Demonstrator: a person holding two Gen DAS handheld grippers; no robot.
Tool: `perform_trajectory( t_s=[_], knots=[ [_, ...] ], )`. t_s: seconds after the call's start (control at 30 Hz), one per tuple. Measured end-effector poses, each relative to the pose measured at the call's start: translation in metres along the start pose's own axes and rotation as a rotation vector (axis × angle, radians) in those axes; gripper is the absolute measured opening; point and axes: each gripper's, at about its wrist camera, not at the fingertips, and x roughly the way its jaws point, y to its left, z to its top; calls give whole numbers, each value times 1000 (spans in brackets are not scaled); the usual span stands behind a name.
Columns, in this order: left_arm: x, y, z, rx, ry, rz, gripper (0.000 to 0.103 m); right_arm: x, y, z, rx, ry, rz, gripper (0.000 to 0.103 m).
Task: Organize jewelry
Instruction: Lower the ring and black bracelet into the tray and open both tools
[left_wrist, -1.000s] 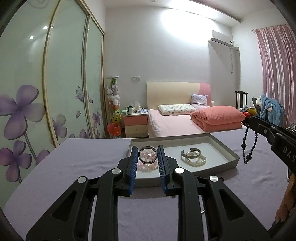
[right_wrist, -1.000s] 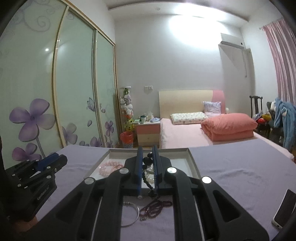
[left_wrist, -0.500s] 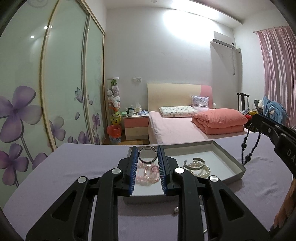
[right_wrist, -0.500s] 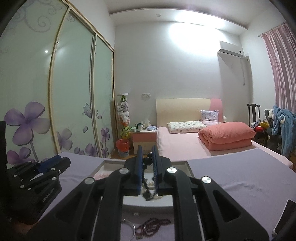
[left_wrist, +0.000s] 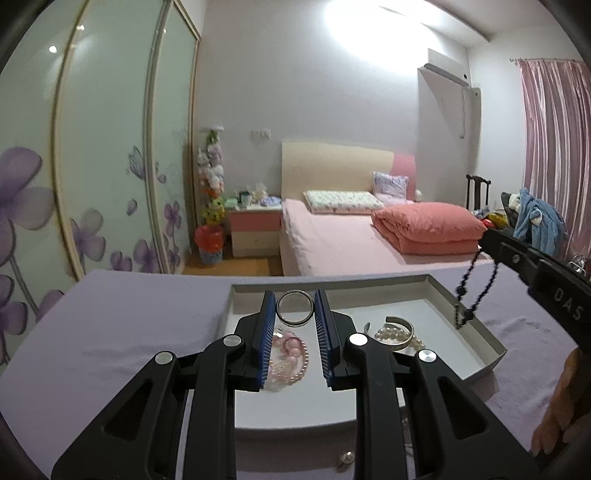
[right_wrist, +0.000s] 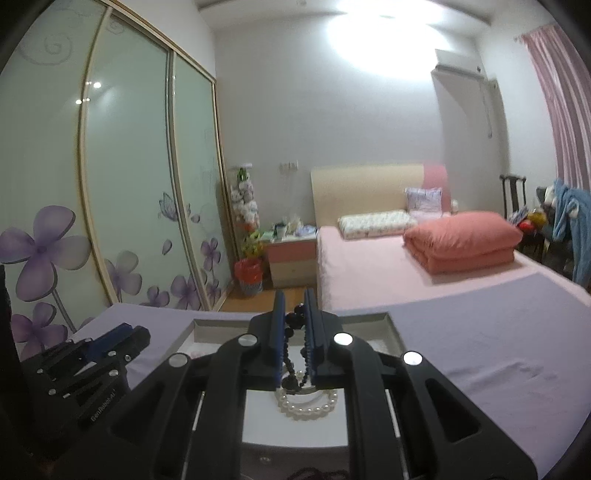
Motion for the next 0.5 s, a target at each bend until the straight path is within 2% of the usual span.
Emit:
perform_trajectory(
  t_s=[0.2,0.3,0.37,0.4,0.47,0.5],
  knots=[
    [32,-4,0,9,64,-11,23,48,-9,-6,59,119,19,11],
    [47,-4,-2,1,124,-37,23,67,-11,-9,80,186,22,13],
    [52,-1,-3,-17,147,-42,25,71,-15,-12,93,204,19,25],
    [53,2,-3,-28,156,-46,30,68,-19,-12,103,195,15,36],
    [50,8,-3,-42,158,-49,40,61,-23,-14,101,185,1,40],
    [48,11,-3,-44,154,-49,40,59,-25,-16,102,187,-2,40]
  ],
)
